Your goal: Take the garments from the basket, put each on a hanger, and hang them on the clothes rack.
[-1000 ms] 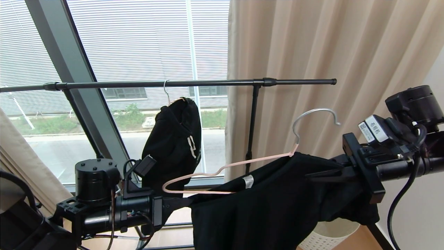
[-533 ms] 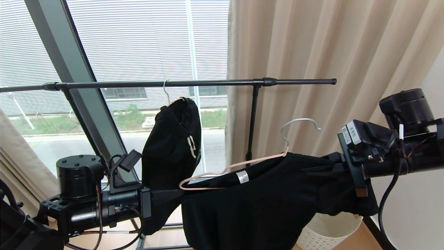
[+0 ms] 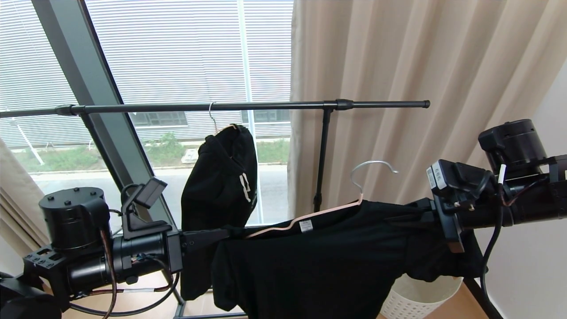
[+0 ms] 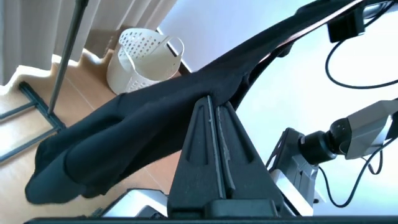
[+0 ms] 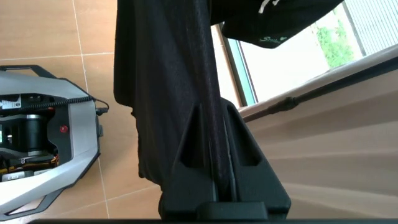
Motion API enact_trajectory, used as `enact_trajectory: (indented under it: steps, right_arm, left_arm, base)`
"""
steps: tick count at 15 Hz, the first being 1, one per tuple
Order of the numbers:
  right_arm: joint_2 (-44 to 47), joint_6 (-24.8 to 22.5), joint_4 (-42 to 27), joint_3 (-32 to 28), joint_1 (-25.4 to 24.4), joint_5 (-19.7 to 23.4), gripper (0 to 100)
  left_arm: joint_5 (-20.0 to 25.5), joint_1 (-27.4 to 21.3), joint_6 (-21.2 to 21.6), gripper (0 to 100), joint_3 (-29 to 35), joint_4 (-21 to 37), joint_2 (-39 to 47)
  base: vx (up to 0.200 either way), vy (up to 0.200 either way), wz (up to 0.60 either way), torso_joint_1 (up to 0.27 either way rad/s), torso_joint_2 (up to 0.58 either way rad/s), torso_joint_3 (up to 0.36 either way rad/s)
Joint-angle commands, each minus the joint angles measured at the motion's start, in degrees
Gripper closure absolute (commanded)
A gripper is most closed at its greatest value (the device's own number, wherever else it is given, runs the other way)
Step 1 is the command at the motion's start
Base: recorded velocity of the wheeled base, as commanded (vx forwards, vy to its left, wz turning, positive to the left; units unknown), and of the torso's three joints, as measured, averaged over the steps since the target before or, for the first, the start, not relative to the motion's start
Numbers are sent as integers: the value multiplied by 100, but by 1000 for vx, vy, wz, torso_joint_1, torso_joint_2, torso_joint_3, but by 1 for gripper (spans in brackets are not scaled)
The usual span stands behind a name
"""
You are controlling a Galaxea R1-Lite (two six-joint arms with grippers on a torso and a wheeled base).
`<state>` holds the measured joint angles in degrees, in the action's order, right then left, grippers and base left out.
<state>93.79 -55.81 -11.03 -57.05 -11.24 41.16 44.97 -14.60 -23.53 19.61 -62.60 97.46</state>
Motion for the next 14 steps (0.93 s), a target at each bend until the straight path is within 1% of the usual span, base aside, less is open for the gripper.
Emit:
enact_trajectory:
  steps: [1, 2, 3, 4, 5, 6, 7, 9, 10, 11, 13, 14]
  right_arm:
    - [34, 105, 49, -8, -80, 7, 100]
    - [42, 114, 101, 10, -98, 7, 100]
    - [69, 140, 172, 10, -98, 15, 100]
    - [139, 281, 259, 10, -98, 42, 100]
    - [165, 351, 339, 1, -98, 68, 100]
    - [218, 413, 409, 1, -98, 68, 100]
    - [245, 474, 497, 1, -98, 68, 100]
    - [236, 527, 532, 1, -98, 121, 100]
    - [192, 536, 523, -8, -71, 464, 100]
    - [113, 536, 523, -8, -36, 718, 100]
    - [51, 615, 514, 1, -10, 754, 100]
    - [113, 703, 514, 1, -71, 754, 100]
  left_arm:
    - [3, -148, -3, 100, 332, 398, -439]
    - [3, -166, -3, 100, 570, 819, -588]
    - [-6, -192, -3, 100, 1009, 1646, -790]
    - [-322, -385, 156, 100, 1941, 3280, -1019]
    - [-867, -623, 613, 100, 2398, 4063, -1019]
    - [-1421, -860, 885, 100, 2635, 4449, -1010]
    - [-1764, -1124, 947, 100, 2837, 4625, -1010]
    - [-1816, -1378, 973, 100, 3013, 4757, -1028]
    - [-1887, -1422, 1008, 100, 3180, 4915, -1028]
    - [-1966, -1422, 1008, 100, 3338, 5100, -1028]
    - [-2071, -1484, 1008, 100, 3453, 5293, -1036]
    - [-2089, -1695, 1008, 100, 3470, 5328, -1089]
  base:
    - [0, 0, 0, 0, 0, 0]
    - [0, 0, 0, 0, 0, 0]
    - [0, 0, 0, 0, 0, 0]
    - [0, 0, 0, 0, 0, 0]
    - [0, 0, 0, 0, 0, 0]
    - [0, 0, 0, 0, 0, 0]
    - [0, 0, 0, 0, 0, 0]
    - [0, 0, 0, 0, 0, 0]
    - [0, 0, 0, 0, 0, 0]
    - [0, 0, 0, 0, 0, 0]
    - [0, 0, 0, 0, 0, 0]
    - [0, 0, 0, 0, 0, 0]
